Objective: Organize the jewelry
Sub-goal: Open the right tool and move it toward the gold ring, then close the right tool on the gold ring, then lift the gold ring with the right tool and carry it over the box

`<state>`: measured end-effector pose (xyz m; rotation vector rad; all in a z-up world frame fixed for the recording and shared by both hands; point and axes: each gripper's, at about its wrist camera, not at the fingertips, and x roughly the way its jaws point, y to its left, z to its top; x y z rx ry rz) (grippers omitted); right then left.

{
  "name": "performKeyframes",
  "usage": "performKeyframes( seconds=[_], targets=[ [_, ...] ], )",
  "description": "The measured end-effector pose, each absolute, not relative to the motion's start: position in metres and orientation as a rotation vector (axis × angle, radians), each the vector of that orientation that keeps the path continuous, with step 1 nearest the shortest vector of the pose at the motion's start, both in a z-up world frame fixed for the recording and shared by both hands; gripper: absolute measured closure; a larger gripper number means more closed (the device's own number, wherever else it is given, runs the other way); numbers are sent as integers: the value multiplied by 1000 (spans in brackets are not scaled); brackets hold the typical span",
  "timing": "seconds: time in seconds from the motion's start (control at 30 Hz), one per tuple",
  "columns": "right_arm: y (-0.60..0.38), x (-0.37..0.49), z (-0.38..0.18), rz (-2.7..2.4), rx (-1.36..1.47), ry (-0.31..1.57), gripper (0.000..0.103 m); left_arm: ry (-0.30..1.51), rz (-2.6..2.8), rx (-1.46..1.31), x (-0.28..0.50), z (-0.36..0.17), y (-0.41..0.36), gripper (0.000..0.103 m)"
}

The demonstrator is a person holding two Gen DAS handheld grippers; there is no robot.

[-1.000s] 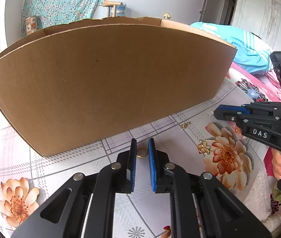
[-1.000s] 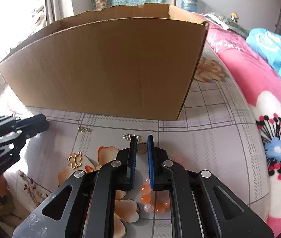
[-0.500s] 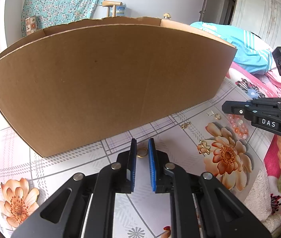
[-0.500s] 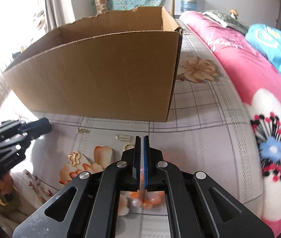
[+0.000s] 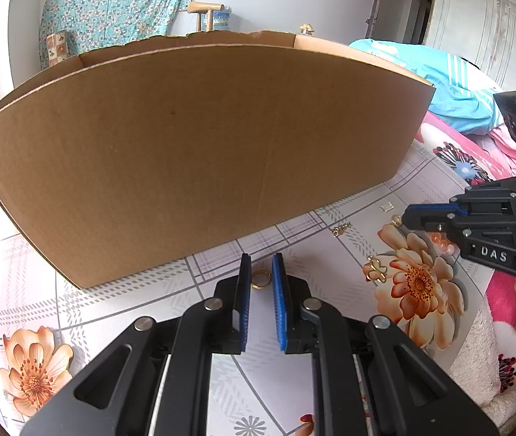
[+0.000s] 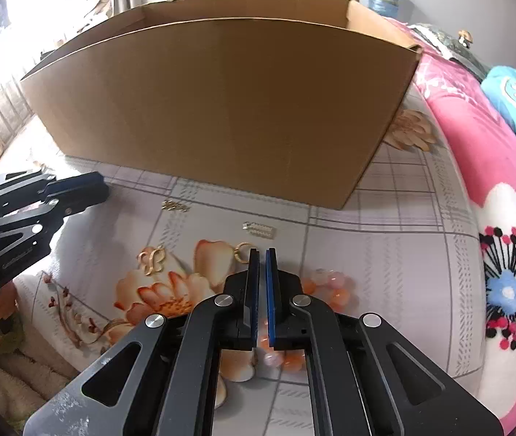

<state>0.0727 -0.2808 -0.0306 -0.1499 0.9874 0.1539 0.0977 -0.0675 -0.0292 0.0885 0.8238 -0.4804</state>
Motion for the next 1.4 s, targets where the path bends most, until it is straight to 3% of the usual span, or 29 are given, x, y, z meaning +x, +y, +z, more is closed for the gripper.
performKeyframes(
  seconds=[0.1,0.23,0.47,0.63,1.2,1.4],
  targets=[
    [-277,69,-29,156,-143,982,98,824,-481,88,98,-29,-67,92],
    [-282,65,-27,166,-90,973,84,824,-481,88,98,-29,-67,92],
    [-278,72,-34,163,-94,959,82,823,-481,88,98,-29,-67,92],
    [-268,64,-32,163,-134,952,93,822,-481,87,97,-29,-67,92],
    [-276,55,1,154,-53,870,93,767,-516,66,84,-15,-59,92],
    [-274,37,33,202,-7,784,93,677,-564,21,59,24,-47,92]
  ],
)
